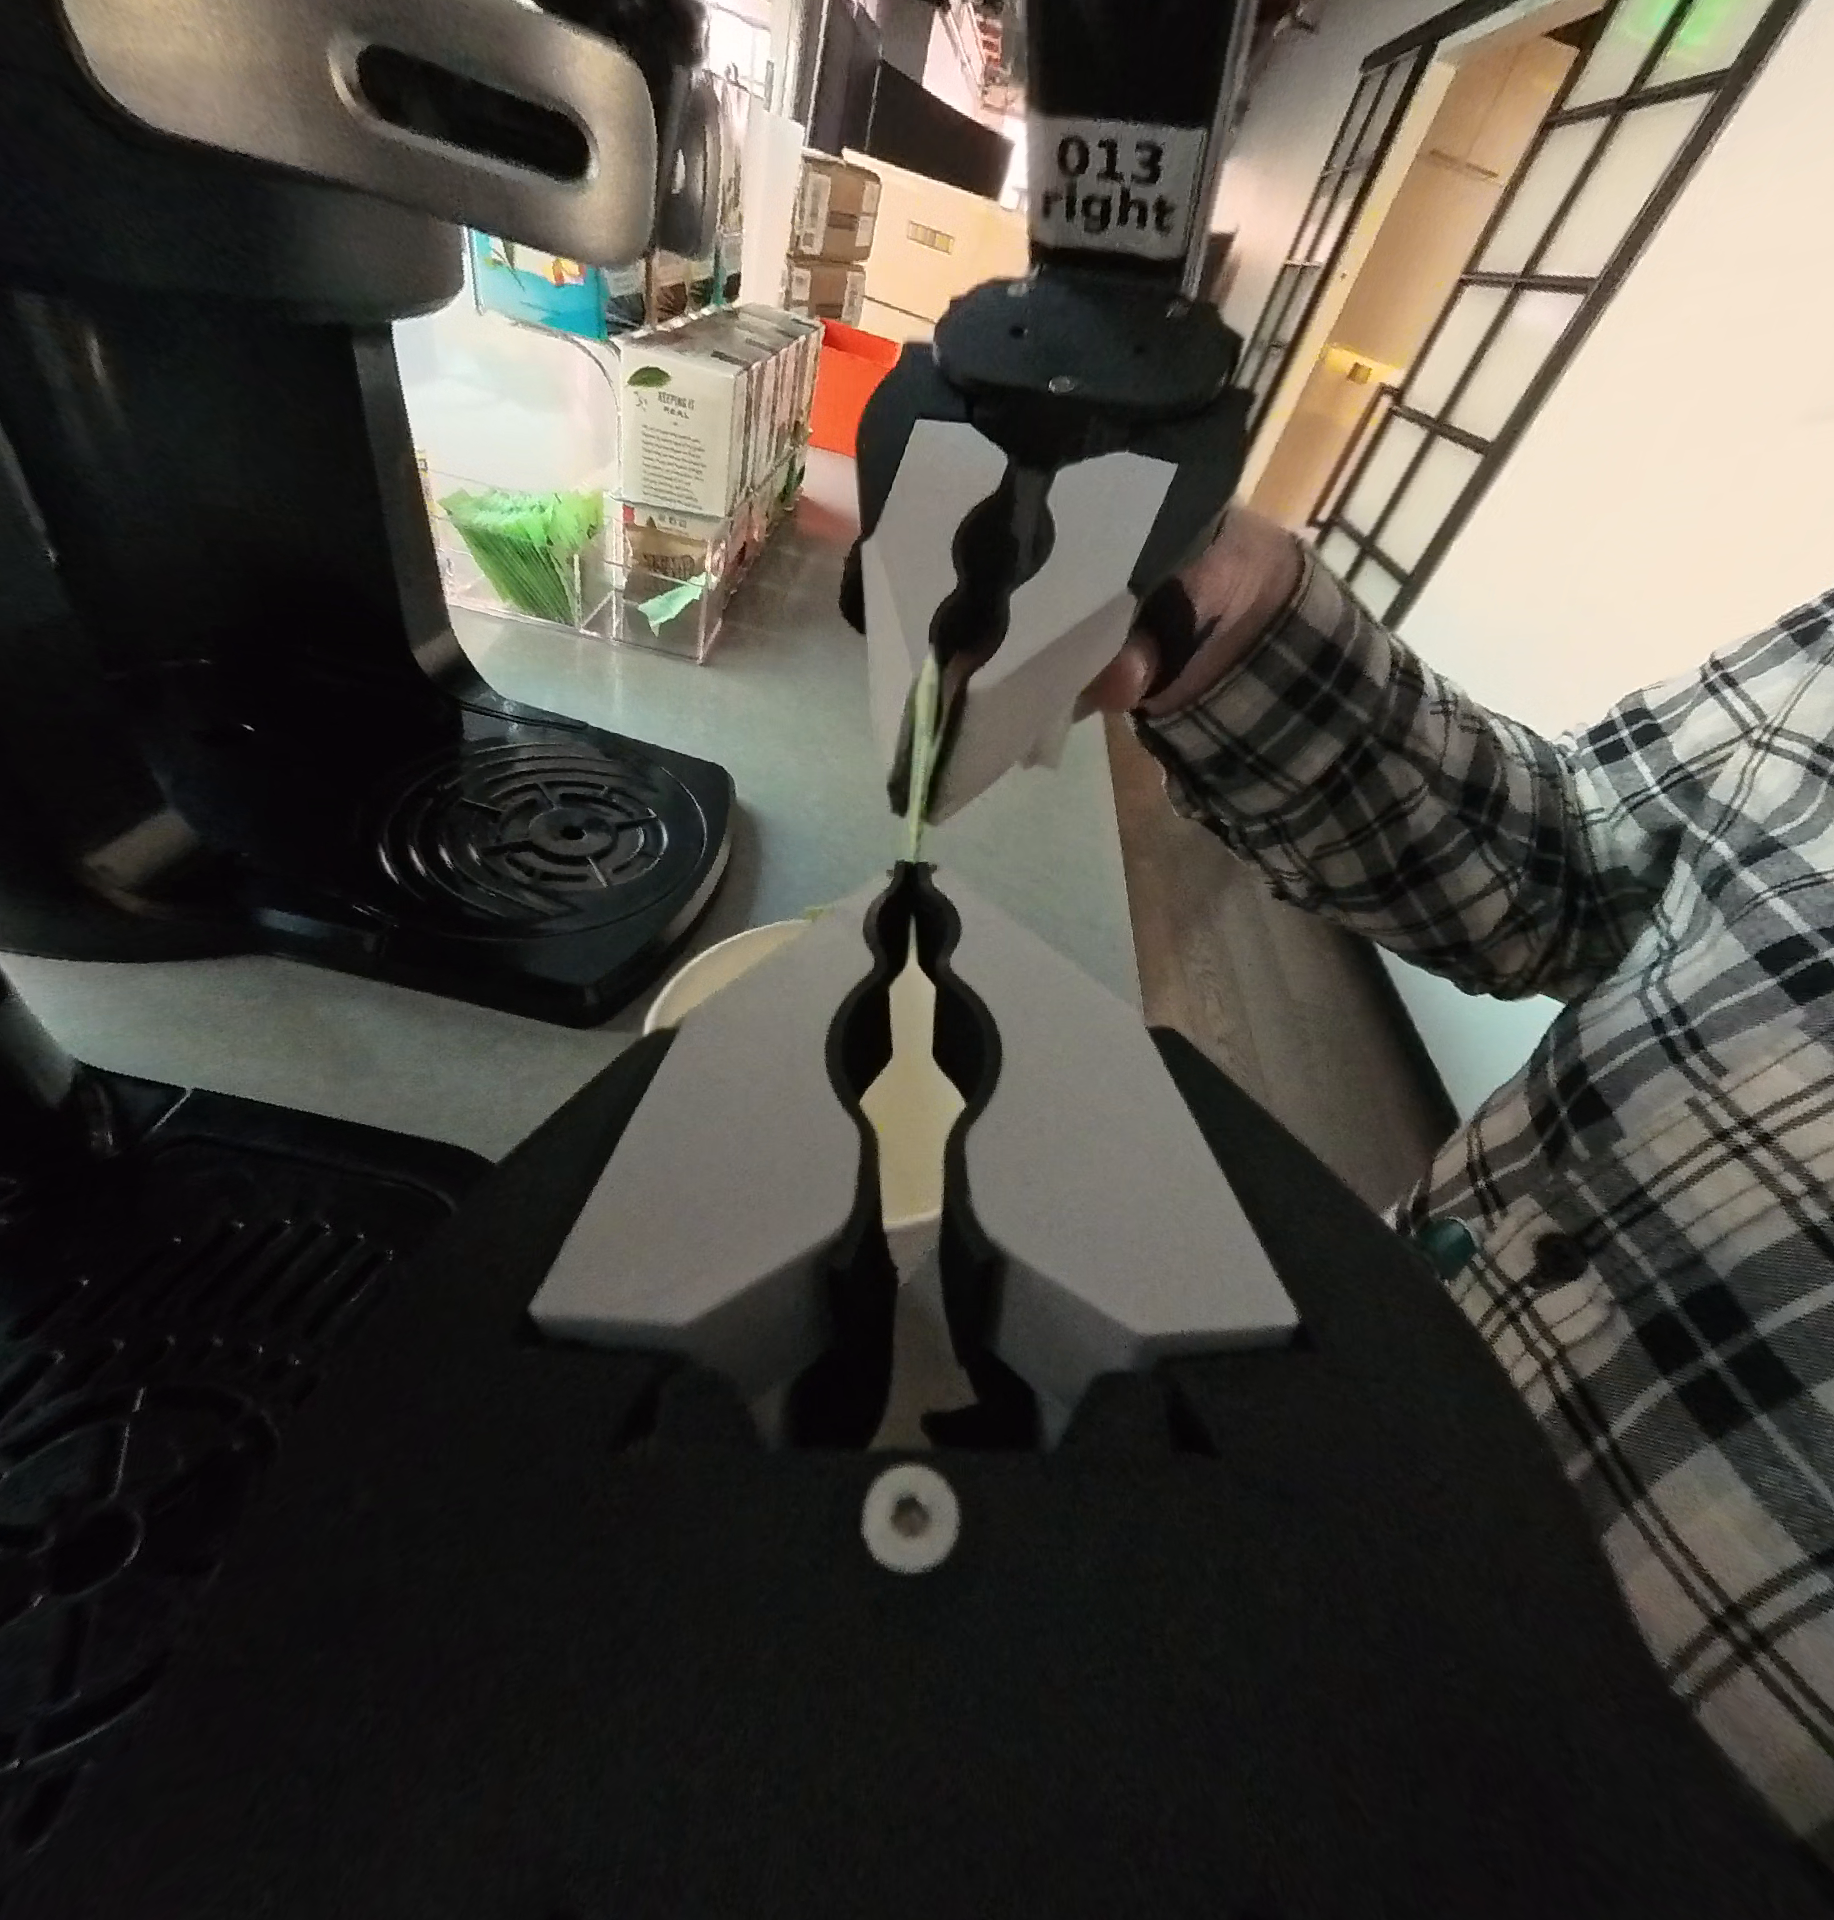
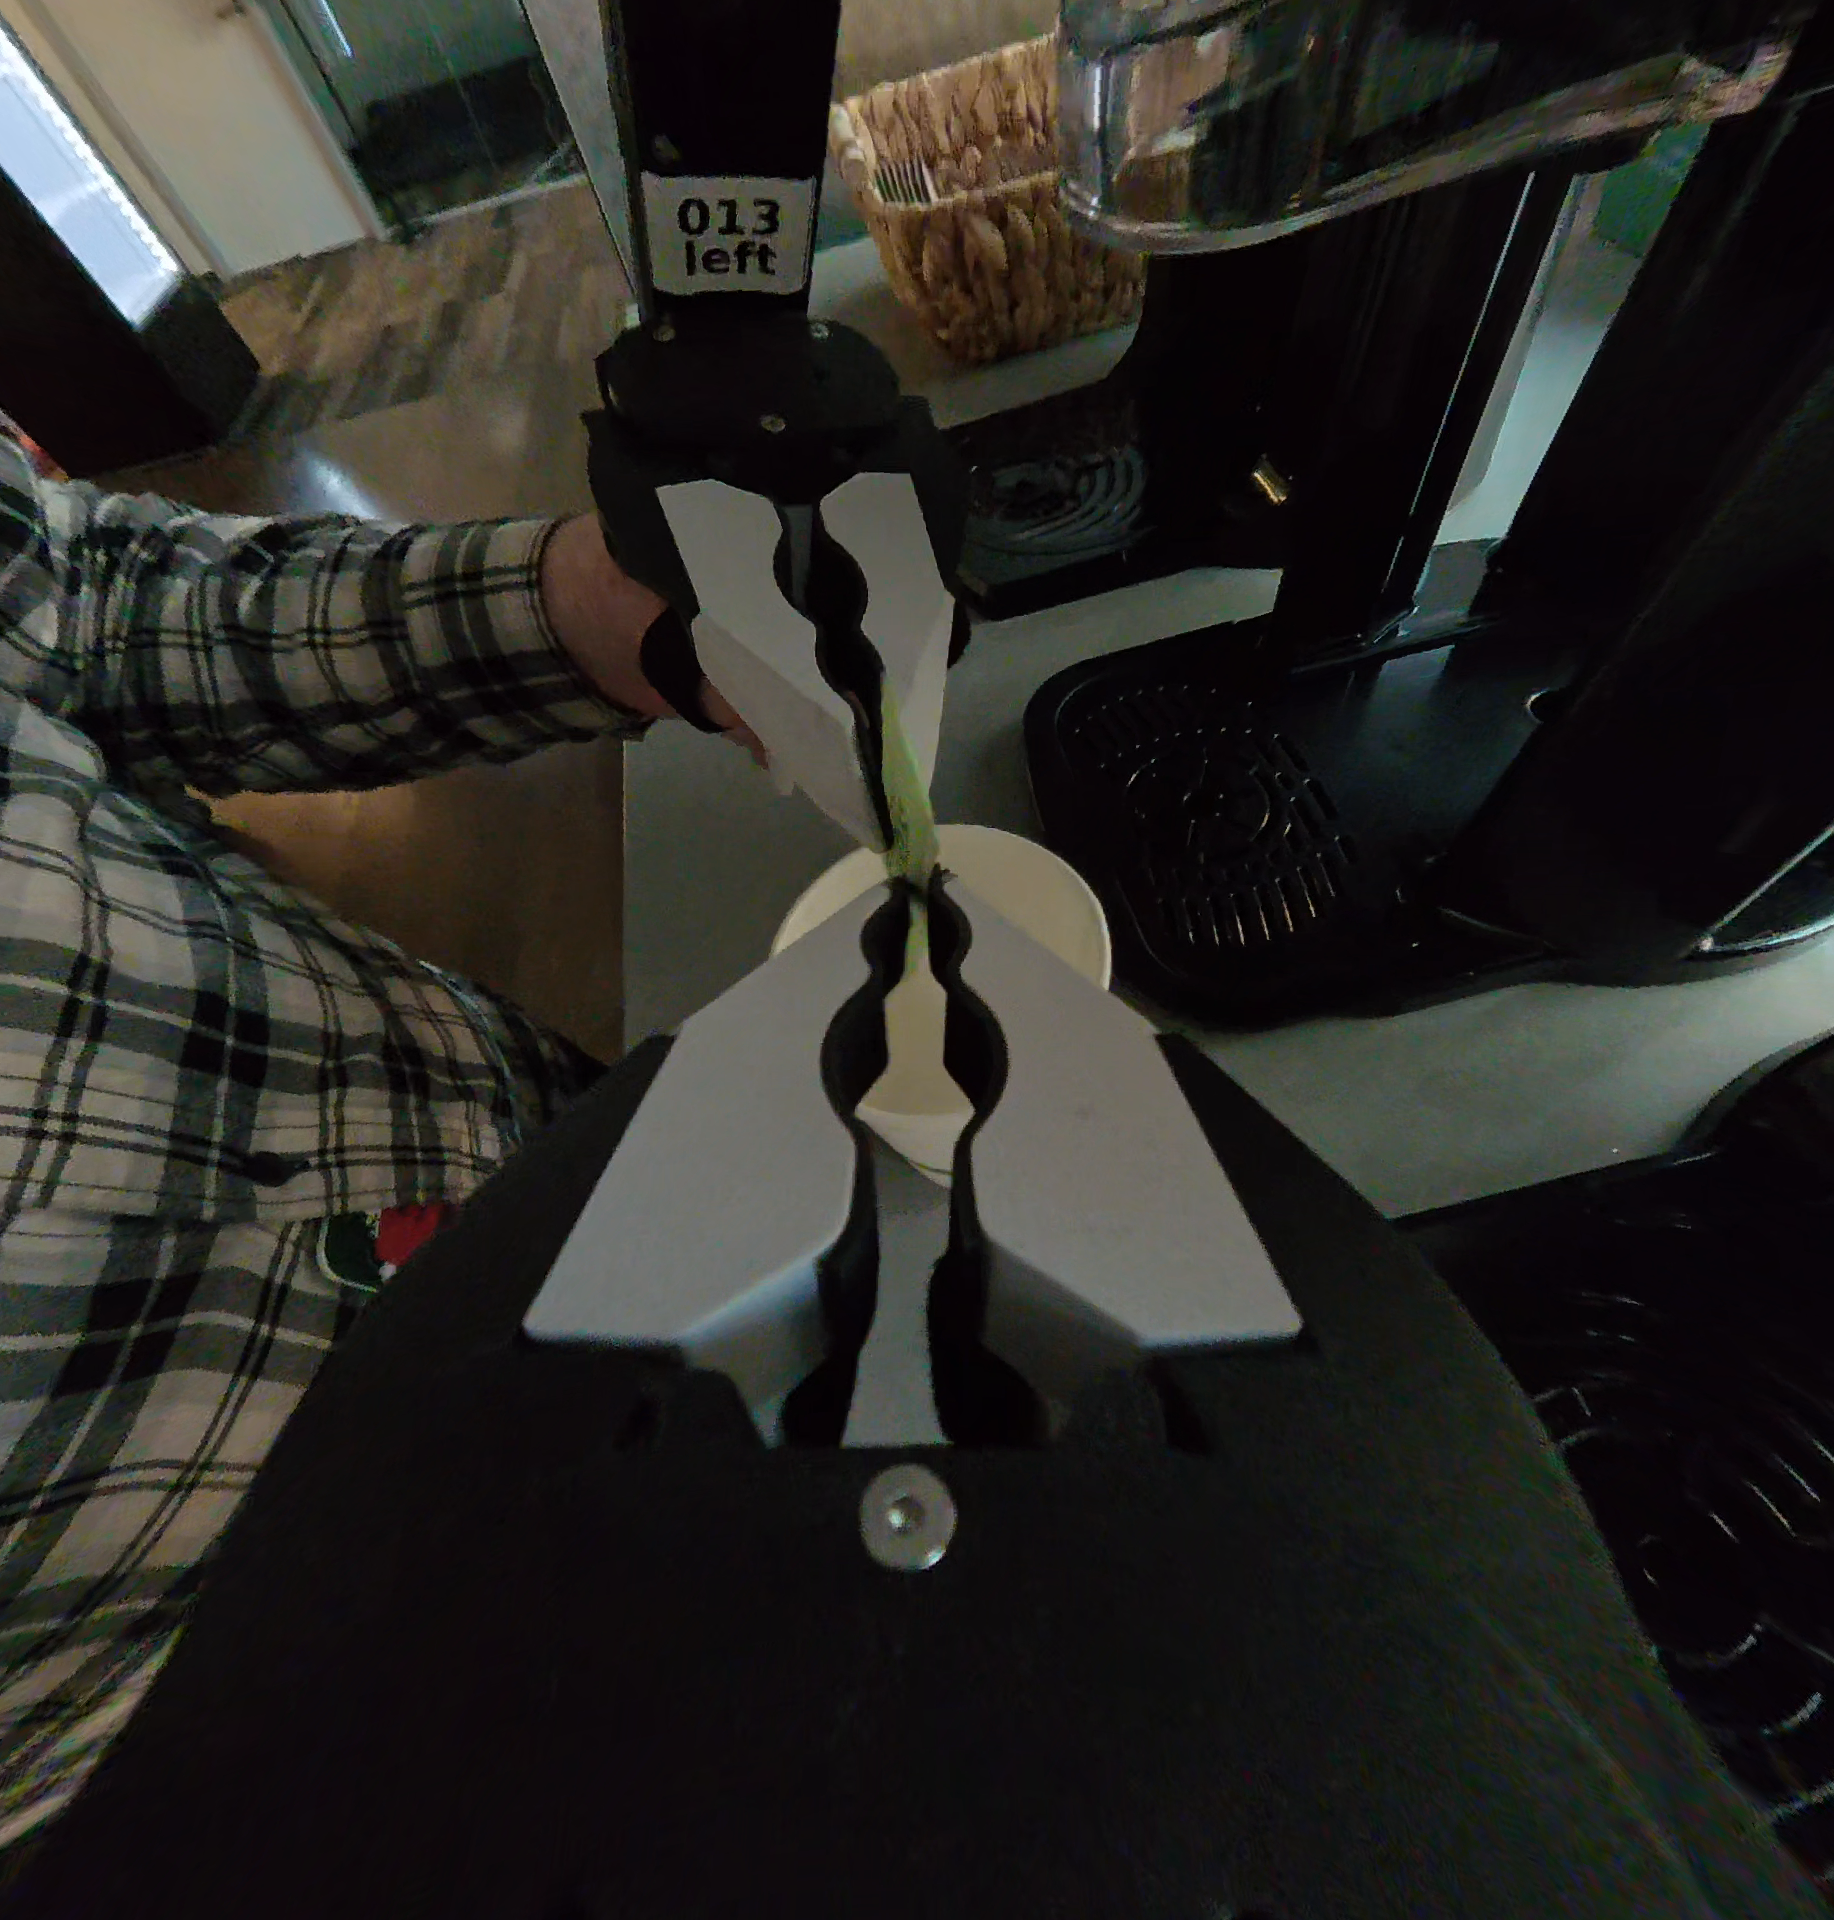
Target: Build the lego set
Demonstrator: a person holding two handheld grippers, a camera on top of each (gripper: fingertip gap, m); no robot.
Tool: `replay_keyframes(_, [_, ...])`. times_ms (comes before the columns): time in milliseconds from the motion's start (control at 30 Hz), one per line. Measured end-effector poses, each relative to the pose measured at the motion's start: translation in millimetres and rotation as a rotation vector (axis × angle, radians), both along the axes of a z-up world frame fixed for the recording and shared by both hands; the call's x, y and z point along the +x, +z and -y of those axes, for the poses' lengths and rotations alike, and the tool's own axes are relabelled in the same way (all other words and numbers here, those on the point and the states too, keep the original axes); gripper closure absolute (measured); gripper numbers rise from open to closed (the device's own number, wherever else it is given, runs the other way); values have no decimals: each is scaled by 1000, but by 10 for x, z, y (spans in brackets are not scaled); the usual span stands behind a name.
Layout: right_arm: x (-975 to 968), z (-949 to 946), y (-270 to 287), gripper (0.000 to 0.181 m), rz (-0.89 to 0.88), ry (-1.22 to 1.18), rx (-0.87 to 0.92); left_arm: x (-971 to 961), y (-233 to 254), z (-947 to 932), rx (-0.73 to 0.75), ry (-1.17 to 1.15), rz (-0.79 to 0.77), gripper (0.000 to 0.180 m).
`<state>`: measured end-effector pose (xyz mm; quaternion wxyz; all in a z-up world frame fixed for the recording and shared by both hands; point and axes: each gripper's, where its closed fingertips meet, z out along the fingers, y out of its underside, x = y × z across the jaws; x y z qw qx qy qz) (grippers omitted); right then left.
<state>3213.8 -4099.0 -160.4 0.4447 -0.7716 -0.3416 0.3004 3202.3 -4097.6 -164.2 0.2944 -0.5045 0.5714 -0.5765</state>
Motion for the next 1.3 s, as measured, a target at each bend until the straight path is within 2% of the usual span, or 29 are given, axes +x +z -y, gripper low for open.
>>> replay_keyframes(67, [11,1,-6,176,-22,-2,-6,-8,30,-8,-13,0,15,180])
replay_keyframes(133, [-11,13,-15,181,-45,5,-7,-12,54,-9,-29,0,33,180])
replay_keyframes(433, [-37,48,-8,181,-78,14,-3,-27,54,3,-26,-8,40,180])
replay_keyframes(1300, [-17,86,-41,181,-35,7,-5,-3,18,21,23,-10,12,180])
